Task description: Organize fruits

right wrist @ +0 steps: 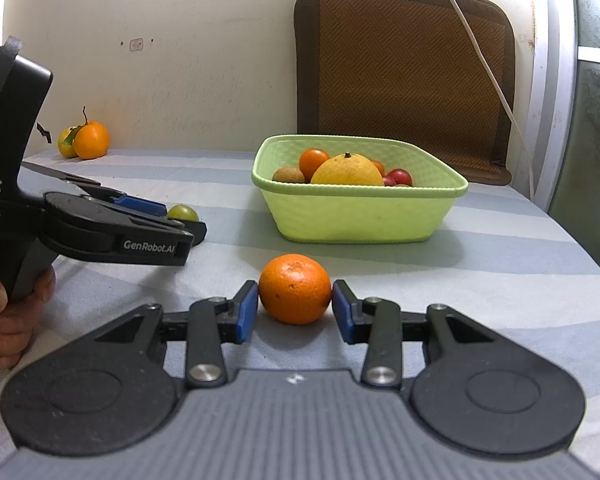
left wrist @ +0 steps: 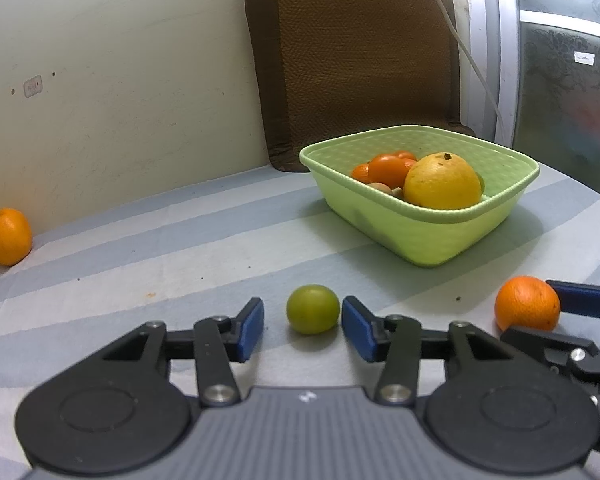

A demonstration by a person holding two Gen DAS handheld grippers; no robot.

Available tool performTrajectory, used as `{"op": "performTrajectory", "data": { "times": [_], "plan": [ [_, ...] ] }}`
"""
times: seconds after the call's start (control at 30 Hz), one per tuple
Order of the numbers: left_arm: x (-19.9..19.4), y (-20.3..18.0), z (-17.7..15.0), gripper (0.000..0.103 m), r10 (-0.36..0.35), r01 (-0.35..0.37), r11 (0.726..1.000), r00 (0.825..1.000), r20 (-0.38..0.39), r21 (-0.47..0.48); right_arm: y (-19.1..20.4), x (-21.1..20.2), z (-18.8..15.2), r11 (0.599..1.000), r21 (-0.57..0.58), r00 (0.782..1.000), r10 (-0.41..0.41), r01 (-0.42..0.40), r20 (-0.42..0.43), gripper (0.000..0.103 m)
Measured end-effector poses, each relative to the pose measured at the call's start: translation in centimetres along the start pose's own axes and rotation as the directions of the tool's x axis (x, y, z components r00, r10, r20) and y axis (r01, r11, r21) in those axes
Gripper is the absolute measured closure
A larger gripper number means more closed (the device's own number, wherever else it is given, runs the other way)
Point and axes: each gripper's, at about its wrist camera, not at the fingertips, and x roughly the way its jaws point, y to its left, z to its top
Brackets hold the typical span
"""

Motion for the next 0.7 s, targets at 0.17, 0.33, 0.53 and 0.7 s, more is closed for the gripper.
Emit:
{"op": "performTrajectory", "data": {
  "times": [0.17, 0.33, 0.53, 0.7],
  "plan": [
    [0.08, -0.03, 0.03, 0.057, 0.001, -0.001, 1.000, 1.000, 0.002, 0.007, 0.00, 0.00, 0.00, 1.000, 0.000, 1.000, 0.000, 0.000, 0.001, 0.059],
    [0.10, -0.07, 0.05, 0.056, 0.001, -0.001, 1.000, 1.000, 0.003, 0.008, 0.00, -0.03, 0.00, 1.000, 0.001, 1.000, 0.000, 0.000, 0.002, 0.059],
    [0.14, -0.09, 0.02, 0.055, 0.000, 0.000, 1.000, 1.000, 0.004, 0.008, 0.03, -0.11, 0.05, 1.000, 0.003, 1.000, 0.001, -0.001, 0.004, 0.059],
    [0.08, -0.17, -0.01, 0.055, -0.002, 0.002, 1.000, 1.000, 0.006, 0.008, 0.06, -0.17, 0.07, 1.000, 0.004, 1.000, 0.002, -0.002, 0.006, 0.059]
  ]
}}
